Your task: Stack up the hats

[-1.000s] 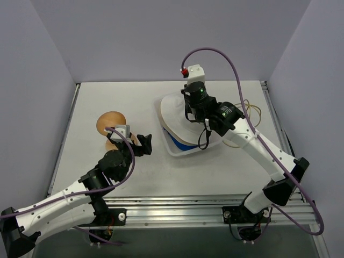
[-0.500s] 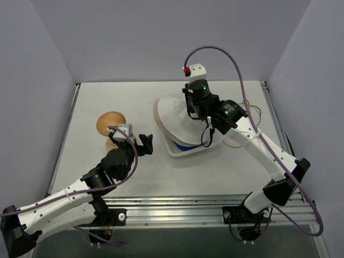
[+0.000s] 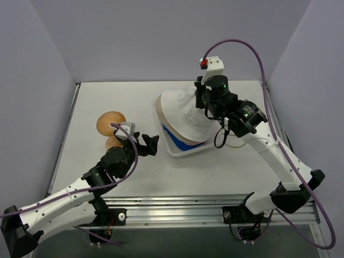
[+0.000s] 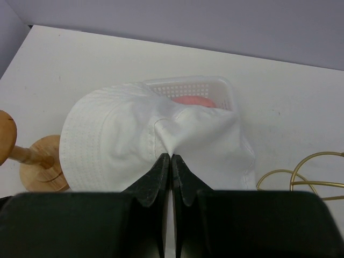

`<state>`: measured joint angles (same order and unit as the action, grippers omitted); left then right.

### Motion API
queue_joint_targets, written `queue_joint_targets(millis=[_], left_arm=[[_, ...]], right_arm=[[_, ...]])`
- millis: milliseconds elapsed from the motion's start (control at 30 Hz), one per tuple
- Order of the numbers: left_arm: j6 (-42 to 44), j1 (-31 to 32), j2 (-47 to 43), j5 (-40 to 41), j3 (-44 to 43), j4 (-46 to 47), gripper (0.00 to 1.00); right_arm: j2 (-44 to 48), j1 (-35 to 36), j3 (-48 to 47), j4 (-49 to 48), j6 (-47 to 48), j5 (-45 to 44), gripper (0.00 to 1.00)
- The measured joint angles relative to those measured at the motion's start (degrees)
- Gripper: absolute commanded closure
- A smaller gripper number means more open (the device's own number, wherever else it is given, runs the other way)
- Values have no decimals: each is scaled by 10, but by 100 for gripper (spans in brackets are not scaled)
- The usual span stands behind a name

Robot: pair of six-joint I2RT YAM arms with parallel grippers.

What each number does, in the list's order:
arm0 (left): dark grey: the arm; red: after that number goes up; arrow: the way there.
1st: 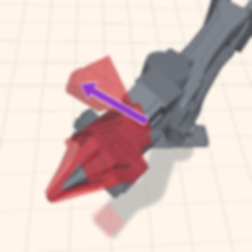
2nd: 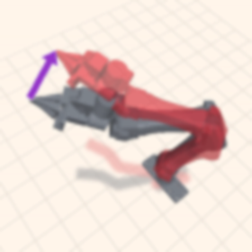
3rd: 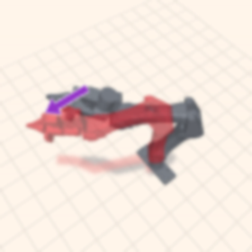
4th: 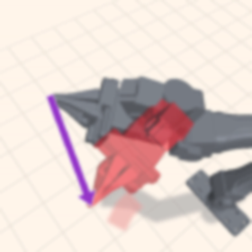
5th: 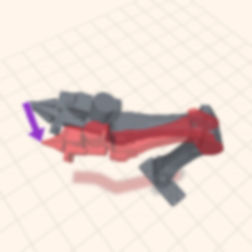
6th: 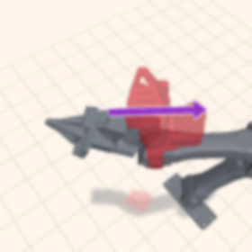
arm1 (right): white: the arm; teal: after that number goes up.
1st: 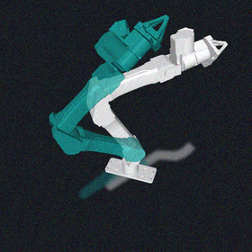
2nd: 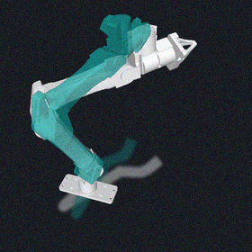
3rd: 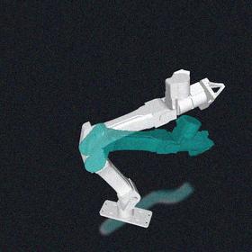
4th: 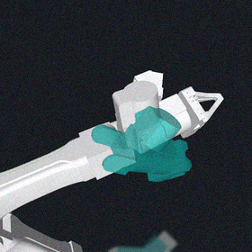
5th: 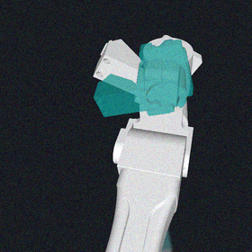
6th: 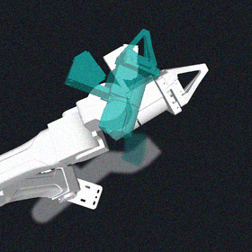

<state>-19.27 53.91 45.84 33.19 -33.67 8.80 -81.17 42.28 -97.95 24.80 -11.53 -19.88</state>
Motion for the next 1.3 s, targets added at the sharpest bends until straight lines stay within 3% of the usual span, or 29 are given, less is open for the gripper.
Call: queue_joint_targets(millis=[300,733,967,1267,1300], left_arm=[[-54,-45,12,-165,-13,42,7],[-138,-107,91,-322,-29,140,12],[-174,-121,144,-363,-35,206,20],[-209,-130,194,-397,-34,292,23],[-210,-130,196,-400,-34,301,29]], right_arm=[[53,-6,0,0,-4,38,100],[74,-7,8,2,-4,54,100],[90,-11,8,3,-3,58,100],[100,-14,11,2,-2,63,100],[100,-14,13,1,-2,63,100]])
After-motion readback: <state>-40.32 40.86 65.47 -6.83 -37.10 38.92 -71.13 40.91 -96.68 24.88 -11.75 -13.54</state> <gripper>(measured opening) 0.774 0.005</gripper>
